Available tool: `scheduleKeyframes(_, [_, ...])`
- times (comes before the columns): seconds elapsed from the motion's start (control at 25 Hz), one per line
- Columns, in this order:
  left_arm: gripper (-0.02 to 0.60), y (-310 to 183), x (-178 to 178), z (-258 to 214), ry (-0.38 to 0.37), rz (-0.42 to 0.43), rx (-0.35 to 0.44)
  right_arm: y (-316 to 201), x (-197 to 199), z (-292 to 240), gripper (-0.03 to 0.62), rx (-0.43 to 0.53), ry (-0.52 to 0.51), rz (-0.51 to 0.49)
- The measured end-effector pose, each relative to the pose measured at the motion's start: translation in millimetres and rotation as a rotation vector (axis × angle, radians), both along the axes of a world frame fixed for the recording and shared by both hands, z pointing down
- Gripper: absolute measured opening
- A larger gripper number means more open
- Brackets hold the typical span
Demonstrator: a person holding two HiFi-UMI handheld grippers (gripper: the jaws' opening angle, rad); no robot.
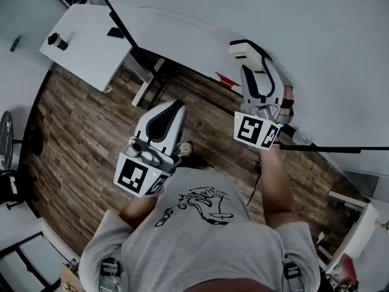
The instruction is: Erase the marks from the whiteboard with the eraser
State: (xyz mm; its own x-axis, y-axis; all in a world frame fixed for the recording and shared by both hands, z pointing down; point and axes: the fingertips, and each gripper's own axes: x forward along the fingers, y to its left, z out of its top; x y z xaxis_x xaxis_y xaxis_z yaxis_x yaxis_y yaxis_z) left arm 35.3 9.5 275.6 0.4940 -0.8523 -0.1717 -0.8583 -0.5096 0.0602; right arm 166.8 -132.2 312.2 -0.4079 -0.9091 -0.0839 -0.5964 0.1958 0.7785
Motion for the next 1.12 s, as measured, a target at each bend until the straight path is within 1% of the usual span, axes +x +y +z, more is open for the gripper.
scheduleKeyframes(0.12, [0.035, -4.0, -6.3, -2.6, -0.012, 0.003, 0.013, -2.5, -1.3, -12.3, 0.235, 0.015, -0.025, 0.011])
scheduleKeyframes(0.24, [0.035, -12.0, -17.8, -4.6, -0.014, 0.009, 0.023, -10.5, -8.4, -22.5, 0.236, 0.045, -0.019, 0.022])
scheduleKeyframes(0.44, [0.035, -32.2, -49.7, -3.2, -0.015, 0.035, 0.018, -37.6, -32.1, -27.7, 0.236, 0.054, -0.017, 0.065])
scheduleKeyframes(0.64, [0.035, -53.6, -81.0, -4.5, -0.014, 0.075, 0.009, -64.9, -47.1, -34.8, 0.235, 0.051, -0.035, 0.133])
scheduleKeyframes(0.8, [0.035, -68.5, -100.1, -0.4, -0.011, 0.113, -0.004, -76.7, -48.3, -33.5, 0.234, 0.044, -0.051, 0.195])
scheduleKeyframes(1.12, [0.035, -91.8, -118.1, 10.7, 0.006, 0.186, -0.032, -82.5, -54.5, -26.0, 0.233, 0.046, -0.062, 0.246])
